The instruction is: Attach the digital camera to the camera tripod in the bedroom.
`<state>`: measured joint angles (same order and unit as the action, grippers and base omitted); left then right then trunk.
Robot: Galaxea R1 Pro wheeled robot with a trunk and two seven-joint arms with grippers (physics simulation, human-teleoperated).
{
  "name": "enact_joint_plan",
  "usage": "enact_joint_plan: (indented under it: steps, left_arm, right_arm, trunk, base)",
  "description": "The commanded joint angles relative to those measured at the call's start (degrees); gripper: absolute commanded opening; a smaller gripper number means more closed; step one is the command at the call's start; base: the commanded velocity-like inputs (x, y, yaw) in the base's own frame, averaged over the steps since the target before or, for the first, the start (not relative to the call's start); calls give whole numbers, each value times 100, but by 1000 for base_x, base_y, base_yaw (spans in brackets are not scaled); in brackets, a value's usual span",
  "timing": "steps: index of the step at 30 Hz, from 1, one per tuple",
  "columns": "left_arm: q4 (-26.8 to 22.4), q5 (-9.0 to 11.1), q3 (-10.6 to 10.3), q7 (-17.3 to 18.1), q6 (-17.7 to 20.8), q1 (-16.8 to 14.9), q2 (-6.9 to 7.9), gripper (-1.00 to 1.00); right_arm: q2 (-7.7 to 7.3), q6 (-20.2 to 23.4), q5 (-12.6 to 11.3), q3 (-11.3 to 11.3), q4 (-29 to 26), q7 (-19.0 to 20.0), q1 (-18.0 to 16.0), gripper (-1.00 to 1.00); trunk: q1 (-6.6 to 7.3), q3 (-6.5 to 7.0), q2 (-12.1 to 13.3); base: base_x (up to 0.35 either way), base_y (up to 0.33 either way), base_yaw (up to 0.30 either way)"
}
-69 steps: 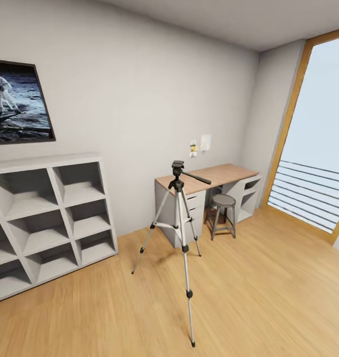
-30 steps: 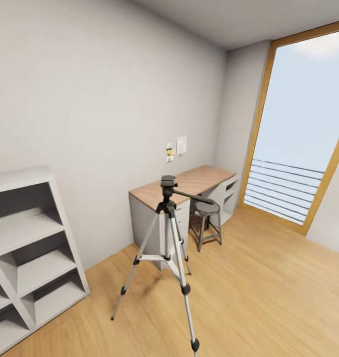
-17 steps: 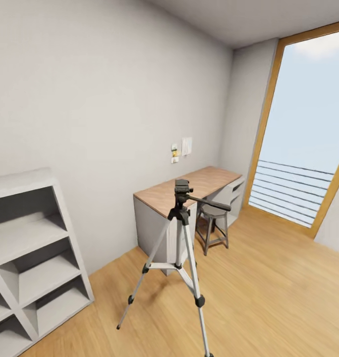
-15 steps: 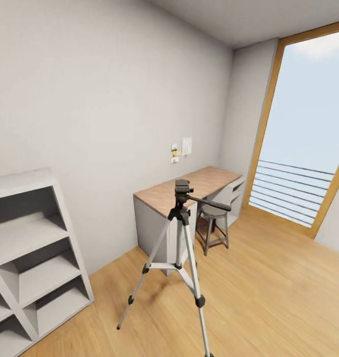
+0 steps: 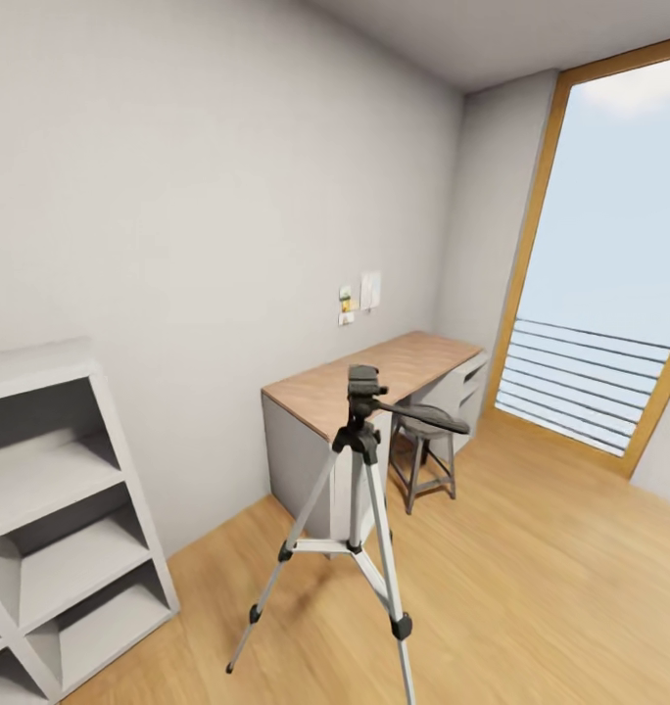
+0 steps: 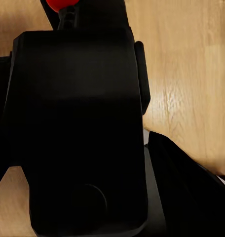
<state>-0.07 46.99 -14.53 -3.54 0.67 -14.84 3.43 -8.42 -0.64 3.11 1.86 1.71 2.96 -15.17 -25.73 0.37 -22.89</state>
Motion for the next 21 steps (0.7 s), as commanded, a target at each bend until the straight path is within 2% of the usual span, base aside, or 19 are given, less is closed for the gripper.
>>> enact_joint_plan:
  steps: [1, 7, 21]
  left_arm:
    - [1, 30, -50, -15, 7, -1, 0, -100]
    - [5, 30, -50, -15, 2, -1, 0, -100]
    - [6, 30, -50, -15, 0, -1, 0, -100]
  right_arm:
    - [-1, -7, 32, 16, 14, 12, -6, 100]
    - [-1, -8, 32, 16, 14, 11, -4, 100]
    - [7, -23, 32, 16, 14, 11, -7, 100]
  trunk:
    - [-5, -1, -3]
    - [-5, -1, -3]
    - [-5, -1, -3]
  base:
    - [313, -5, 0]
    - [205, -17, 0]
    - [15, -1, 0]
